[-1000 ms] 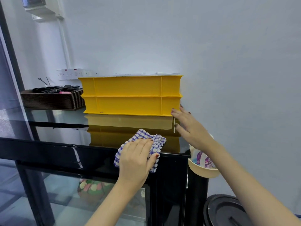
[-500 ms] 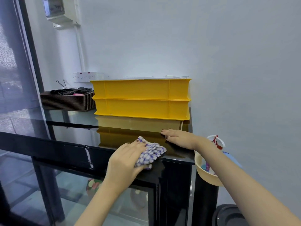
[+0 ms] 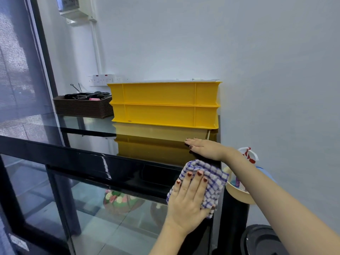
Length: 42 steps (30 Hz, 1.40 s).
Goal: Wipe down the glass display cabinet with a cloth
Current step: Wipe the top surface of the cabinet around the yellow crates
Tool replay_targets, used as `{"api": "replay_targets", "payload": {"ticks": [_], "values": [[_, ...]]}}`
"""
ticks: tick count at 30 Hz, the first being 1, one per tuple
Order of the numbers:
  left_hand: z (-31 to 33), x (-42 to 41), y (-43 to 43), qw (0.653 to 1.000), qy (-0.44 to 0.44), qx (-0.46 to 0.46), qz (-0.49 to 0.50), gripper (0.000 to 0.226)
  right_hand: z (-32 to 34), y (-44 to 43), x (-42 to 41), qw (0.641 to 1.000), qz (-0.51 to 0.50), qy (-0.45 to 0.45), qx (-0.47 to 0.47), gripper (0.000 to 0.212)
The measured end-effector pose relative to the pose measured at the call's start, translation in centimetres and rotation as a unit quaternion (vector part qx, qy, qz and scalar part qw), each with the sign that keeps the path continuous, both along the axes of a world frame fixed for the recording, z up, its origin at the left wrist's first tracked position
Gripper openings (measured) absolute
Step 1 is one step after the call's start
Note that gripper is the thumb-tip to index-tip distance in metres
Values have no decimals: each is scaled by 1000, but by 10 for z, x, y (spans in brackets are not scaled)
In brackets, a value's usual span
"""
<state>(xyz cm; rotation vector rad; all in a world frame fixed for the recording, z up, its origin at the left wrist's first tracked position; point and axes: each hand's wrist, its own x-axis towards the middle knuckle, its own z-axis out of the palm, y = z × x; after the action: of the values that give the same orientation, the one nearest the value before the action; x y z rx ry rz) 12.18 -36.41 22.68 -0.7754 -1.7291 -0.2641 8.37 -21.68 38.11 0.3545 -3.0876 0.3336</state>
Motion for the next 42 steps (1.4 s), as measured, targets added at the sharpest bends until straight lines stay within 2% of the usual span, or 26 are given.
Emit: {"api": "replay_targets", "payload": {"ticks": [6,11,13,17,19,22,24,26,28,30,33,38,42], "values": [[7,-26,-41,999,-30,-2,17,77,-1,-2,0,1000,-5,8,3,46],[28,-39,-68,975,-147,166,25,88,-1,-3,1,1000,-11,7,9,46],[41,-33,-61,967,-167,193,14,90,-1,-3,0,1000,-13,8,11,46],[53,-4,-17,990,-105,97,-3,63,2,-4,2,1000,-10,-6,14,47],[55,10,8,996,-76,38,-14,61,3,-4,3,1000,-9,-12,22,47],[57,12,19,998,-54,7,-37,64,4,-5,3,1000,-16,-13,12,47],[56,-4,2,998,-14,19,-57,61,3,-4,4,1000,-8,-5,17,47],[54,-29,-28,995,-1,81,-59,58,1,-2,5,1000,-6,-1,2,46],[56,-51,-62,988,-13,147,-50,57,0,-2,4,1000,-10,2,-7,46],[57,-61,-79,983,-30,176,-49,57,0,-3,3,1000,-11,3,-2,46],[57,-48,-61,975,-63,213,-34,53,1,-4,2,1000,-11,2,2,46],[51,4,19,992,-39,110,-42,53,2,-2,0,1000,-7,-15,9,46],[50,3,18,996,1,71,-54,54,1,-2,1,1000,-7,-6,18,46]]}}
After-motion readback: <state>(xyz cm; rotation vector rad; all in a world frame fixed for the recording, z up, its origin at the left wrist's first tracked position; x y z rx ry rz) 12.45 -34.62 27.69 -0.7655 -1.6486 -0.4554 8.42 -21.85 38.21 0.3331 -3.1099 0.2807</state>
